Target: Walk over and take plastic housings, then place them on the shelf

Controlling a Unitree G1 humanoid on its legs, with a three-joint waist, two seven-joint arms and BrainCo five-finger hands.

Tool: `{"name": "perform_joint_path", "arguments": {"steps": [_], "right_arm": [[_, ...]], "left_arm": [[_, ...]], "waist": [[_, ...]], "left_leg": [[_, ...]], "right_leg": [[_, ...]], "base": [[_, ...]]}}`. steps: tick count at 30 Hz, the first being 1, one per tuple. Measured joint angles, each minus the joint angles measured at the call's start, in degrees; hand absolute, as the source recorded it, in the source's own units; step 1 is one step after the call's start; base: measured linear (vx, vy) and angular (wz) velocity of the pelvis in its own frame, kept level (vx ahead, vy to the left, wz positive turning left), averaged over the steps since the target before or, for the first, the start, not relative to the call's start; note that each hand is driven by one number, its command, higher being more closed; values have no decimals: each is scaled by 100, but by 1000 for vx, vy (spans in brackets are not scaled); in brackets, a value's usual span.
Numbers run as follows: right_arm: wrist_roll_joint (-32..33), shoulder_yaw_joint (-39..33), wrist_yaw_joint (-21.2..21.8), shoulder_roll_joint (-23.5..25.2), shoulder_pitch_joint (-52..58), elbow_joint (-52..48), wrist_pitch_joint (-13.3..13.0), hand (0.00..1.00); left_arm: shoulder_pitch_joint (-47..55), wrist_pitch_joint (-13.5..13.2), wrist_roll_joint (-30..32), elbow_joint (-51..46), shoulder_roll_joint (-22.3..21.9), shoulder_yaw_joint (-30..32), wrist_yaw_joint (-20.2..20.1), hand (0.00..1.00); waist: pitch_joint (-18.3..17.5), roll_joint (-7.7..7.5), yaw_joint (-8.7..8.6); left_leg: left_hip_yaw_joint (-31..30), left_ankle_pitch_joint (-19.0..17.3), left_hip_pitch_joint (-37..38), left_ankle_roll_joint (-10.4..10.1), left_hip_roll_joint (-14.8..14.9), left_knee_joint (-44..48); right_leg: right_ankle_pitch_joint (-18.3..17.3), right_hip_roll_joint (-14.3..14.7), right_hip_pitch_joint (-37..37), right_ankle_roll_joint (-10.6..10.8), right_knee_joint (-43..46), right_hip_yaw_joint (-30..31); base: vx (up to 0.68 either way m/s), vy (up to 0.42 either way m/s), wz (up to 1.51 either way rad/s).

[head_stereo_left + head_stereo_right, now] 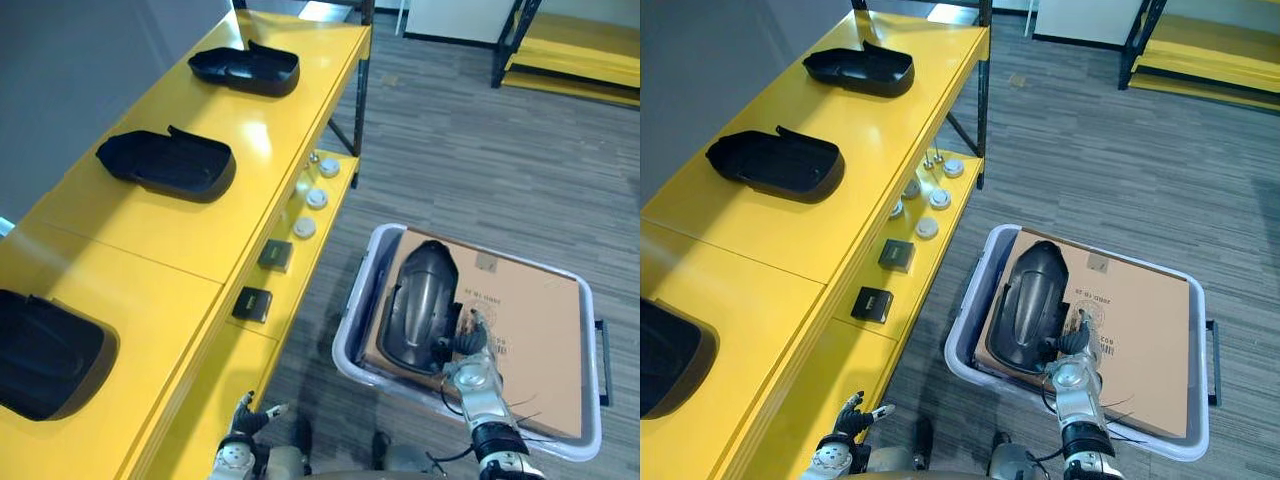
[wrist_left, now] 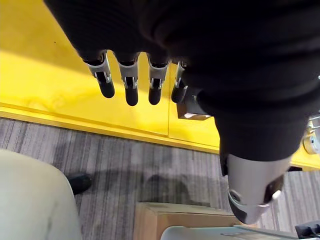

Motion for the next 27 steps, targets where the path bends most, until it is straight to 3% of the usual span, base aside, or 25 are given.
{"name": "perform_joint_path", "arguments": {"steps": [7,15,21,27], "right_arm": [[355,-37,-4,-133,-241,345,-75,100],[512,5,168,33,-87,216,-99,100],[513,-11,165,155,372,-772,-100,100],[492,-49,-98,239,888,-2027,-138,100]], "left_arm": [[-18,4,-39,19,1,-4,29,0],[-16,21,-43,23,3,0,116,0],[23,45,-43,-184,0,6,114,0],[270,33,-46,-1326,-41,-22,135,0]], "waist": [[13,-1,2],[27,-38,-3],[23,-51,-2],[-7,-57,-2]], "left_leg": [[-8,145,-13,31,9,-219],[86,145,234,30,6,-358],[119,143,348,28,7,-372],[234,140,489,28,2,-336]], "right_leg": [[142,21,1,-7,-243,-22],[147,17,191,2,-338,30],[148,14,287,3,-342,62],[148,10,396,4,-330,185]], "base": [[-13,7,0],[9,4,-4],[-2,1,-2],[-26,1,-10]]}}
